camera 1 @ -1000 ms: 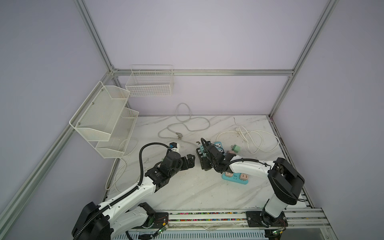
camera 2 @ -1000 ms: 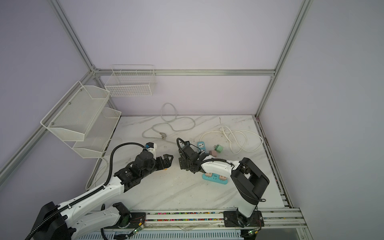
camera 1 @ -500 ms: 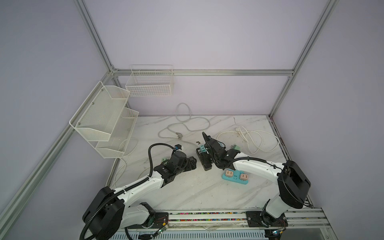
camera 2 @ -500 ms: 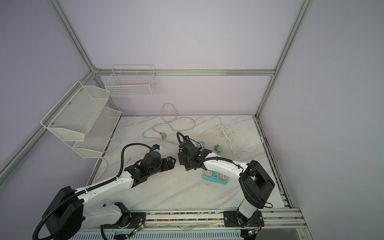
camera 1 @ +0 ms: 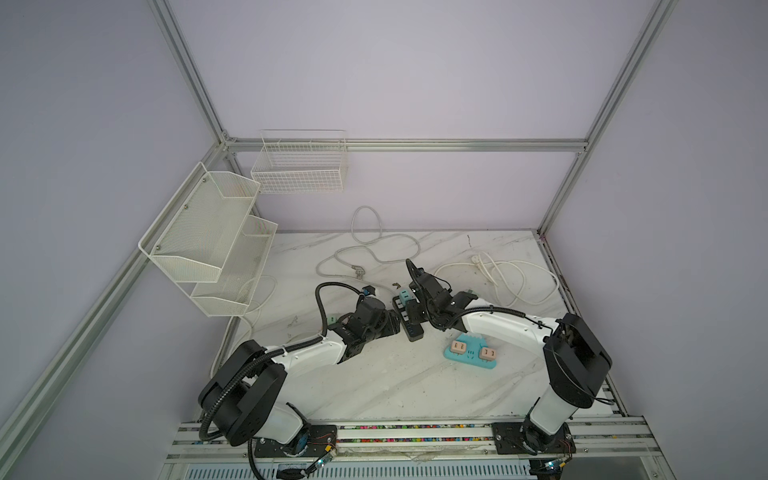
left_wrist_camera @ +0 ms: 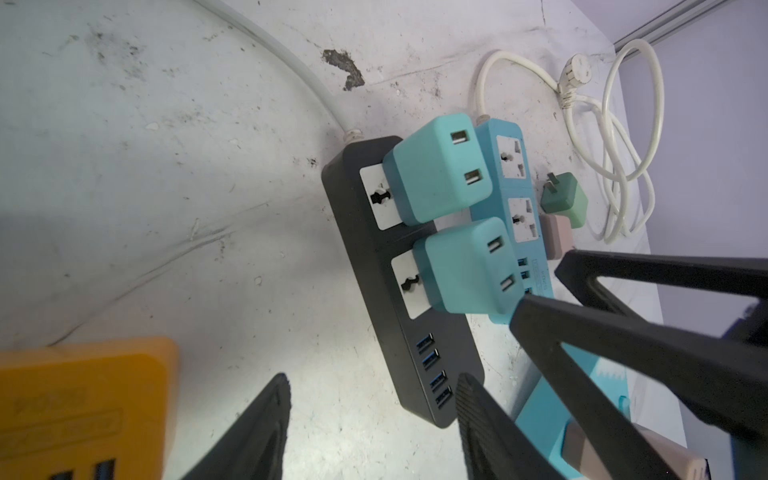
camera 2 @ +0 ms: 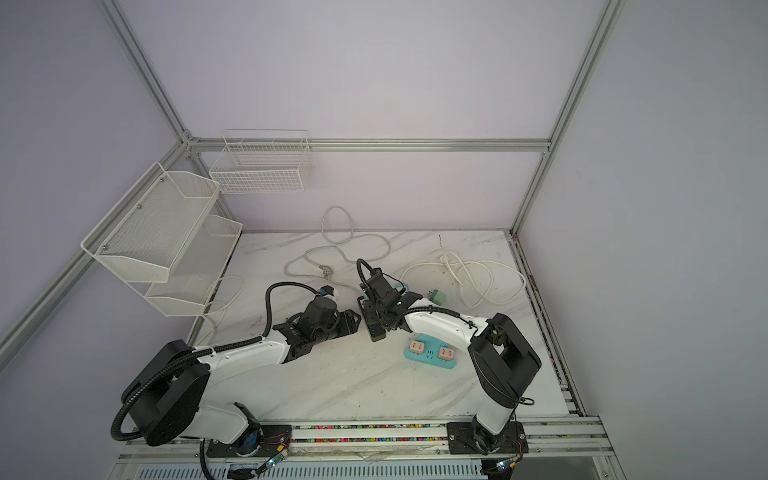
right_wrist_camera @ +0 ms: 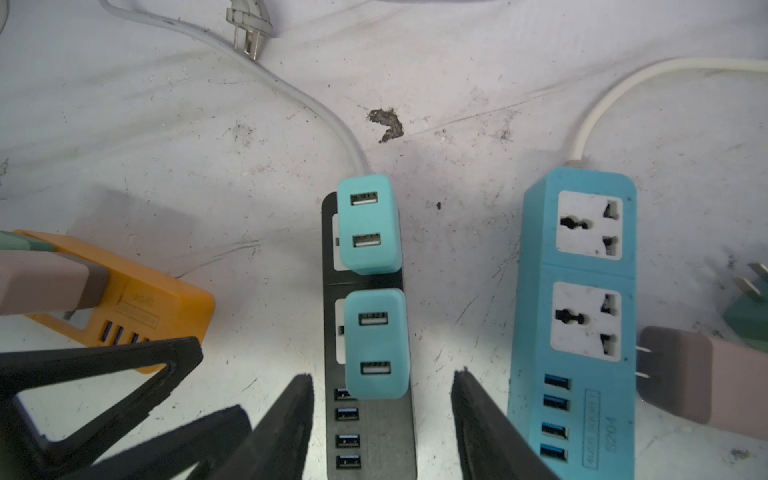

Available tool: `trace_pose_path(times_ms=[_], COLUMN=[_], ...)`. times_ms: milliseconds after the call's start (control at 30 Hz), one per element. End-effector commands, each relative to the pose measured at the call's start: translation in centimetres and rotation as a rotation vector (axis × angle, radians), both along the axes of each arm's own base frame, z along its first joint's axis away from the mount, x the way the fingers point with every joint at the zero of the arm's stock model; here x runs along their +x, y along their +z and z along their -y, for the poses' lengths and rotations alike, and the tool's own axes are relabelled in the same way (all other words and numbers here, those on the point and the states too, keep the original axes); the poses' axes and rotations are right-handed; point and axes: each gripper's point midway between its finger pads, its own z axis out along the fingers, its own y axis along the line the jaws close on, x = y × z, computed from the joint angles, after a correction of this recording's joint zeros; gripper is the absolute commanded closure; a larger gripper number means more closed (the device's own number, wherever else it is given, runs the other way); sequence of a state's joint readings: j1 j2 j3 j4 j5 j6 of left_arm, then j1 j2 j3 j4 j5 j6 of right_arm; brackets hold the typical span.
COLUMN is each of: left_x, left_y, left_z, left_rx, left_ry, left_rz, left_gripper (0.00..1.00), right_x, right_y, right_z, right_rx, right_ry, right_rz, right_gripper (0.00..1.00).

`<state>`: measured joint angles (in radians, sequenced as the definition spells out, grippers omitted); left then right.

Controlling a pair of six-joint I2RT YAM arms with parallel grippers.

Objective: Pull the plug off the socket
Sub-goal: 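Hold the black strip with left gripper while right gripper closes on teal adapter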

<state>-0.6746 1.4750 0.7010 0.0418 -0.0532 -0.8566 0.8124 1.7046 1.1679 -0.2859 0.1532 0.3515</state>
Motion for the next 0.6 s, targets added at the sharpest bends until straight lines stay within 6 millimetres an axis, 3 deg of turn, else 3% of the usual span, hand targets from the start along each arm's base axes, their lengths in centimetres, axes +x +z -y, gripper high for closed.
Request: trace_pose_path(times_ms=[0,567], left_x=[2.5,5.1], left_y=[4.0,1.6], left_z=[2.5,4.0], left_rx=[-0.105,-0.108], left_ry=[-0.001,-0.005], left_rz=[0.09,0.051], left_gripper=[0.39,0.49], right_x=[0.7,1.7], right_y=[0.1,-2.4], right_z=[0.0,-0.3], right_rx=[-0.034,-0.105], right_ry=[-0.008,-0.001], right_rz=[0.015,-0.002], right_gripper=[0.43,0.45])
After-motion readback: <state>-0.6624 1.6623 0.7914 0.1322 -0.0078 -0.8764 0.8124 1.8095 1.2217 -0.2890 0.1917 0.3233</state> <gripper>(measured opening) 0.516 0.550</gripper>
